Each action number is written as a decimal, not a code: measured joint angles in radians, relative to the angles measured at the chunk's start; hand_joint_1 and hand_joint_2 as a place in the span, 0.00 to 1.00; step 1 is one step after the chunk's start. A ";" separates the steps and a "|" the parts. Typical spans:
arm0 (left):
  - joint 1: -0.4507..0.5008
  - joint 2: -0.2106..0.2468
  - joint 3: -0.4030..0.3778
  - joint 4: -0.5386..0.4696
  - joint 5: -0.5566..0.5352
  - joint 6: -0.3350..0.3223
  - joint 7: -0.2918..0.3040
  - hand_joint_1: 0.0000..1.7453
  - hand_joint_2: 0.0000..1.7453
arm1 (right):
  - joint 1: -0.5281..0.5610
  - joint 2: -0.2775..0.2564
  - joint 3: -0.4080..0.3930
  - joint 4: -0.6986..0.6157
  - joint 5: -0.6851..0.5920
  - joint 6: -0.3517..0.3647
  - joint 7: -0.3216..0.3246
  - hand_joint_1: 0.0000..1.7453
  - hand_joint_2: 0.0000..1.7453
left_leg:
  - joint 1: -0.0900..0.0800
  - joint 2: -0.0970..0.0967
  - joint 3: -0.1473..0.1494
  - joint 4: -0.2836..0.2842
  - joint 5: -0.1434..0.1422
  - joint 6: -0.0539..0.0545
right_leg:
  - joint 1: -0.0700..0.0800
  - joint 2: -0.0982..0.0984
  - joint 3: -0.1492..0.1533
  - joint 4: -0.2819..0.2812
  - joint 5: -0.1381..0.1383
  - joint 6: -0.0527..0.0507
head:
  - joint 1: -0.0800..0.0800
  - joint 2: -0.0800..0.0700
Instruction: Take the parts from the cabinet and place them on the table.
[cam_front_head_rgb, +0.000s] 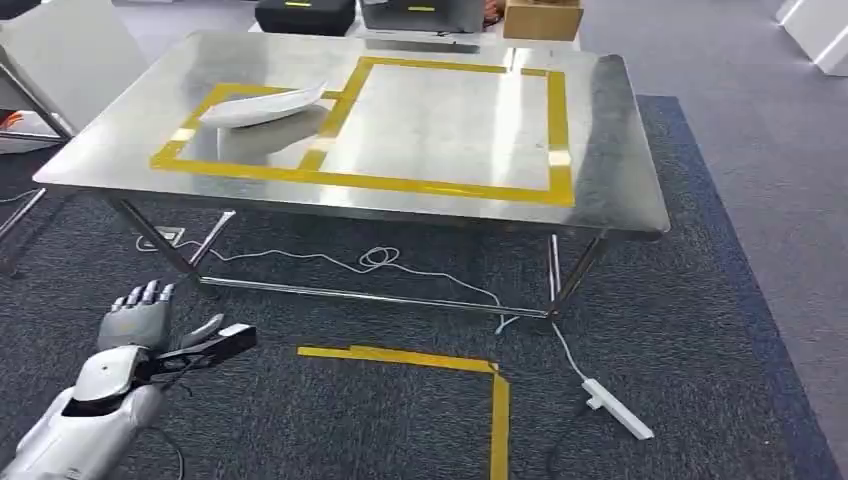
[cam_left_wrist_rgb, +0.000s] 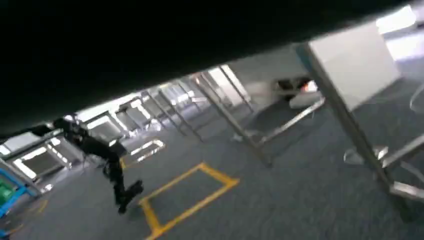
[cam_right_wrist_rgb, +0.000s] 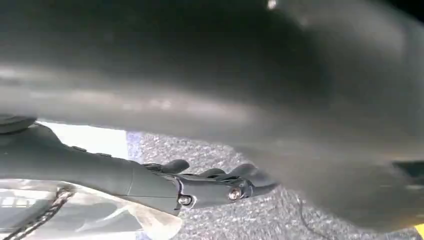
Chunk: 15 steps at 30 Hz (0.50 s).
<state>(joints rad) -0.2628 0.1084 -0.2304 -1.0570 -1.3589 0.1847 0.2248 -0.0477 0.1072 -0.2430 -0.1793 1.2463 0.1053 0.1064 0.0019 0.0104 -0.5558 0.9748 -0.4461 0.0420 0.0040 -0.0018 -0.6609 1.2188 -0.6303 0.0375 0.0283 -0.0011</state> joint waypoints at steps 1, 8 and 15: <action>0.011 -0.004 0.010 0.014 0.010 -0.004 -0.008 0.00 0.00 | -0.001 0.000 0.000 0.000 0.002 -0.001 0.002 0.00 0.00 | -0.001 0.000 -0.016 0.001 0.011 0.000 | 0.000 0.000 -0.011 0.063 -0.023 0.002 | 0.001 0.000; 0.090 -0.058 0.071 0.149 0.075 -0.001 -0.060 0.00 0.00 | 0.004 -0.003 0.000 0.000 0.009 -0.005 0.007 0.00 0.00 | -0.006 -0.002 -0.093 0.016 0.073 -0.020 | 0.004 0.004 0.240 -0.277 0.072 -0.013 | -0.001 0.000; 0.111 -0.099 0.140 0.328 0.163 -0.007 -0.096 0.00 0.00 | 0.010 -0.003 -0.002 0.000 0.006 -0.011 0.002 0.00 0.00 | 0.002 -0.009 -0.154 0.206 -0.106 -0.057 | -0.006 -0.003 0.171 -0.276 0.139 -0.055 | -0.006 0.000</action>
<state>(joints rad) -0.1522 0.0095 -0.0907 -0.7292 -1.1962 0.1778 0.1289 -0.0376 0.1041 -0.2449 -0.1789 1.2524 0.0946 0.1083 0.0044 0.0010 -0.7095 1.1809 -0.5524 -0.0150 -0.0020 -0.0052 -0.4896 0.9424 -0.4912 -0.0177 0.0221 -0.0011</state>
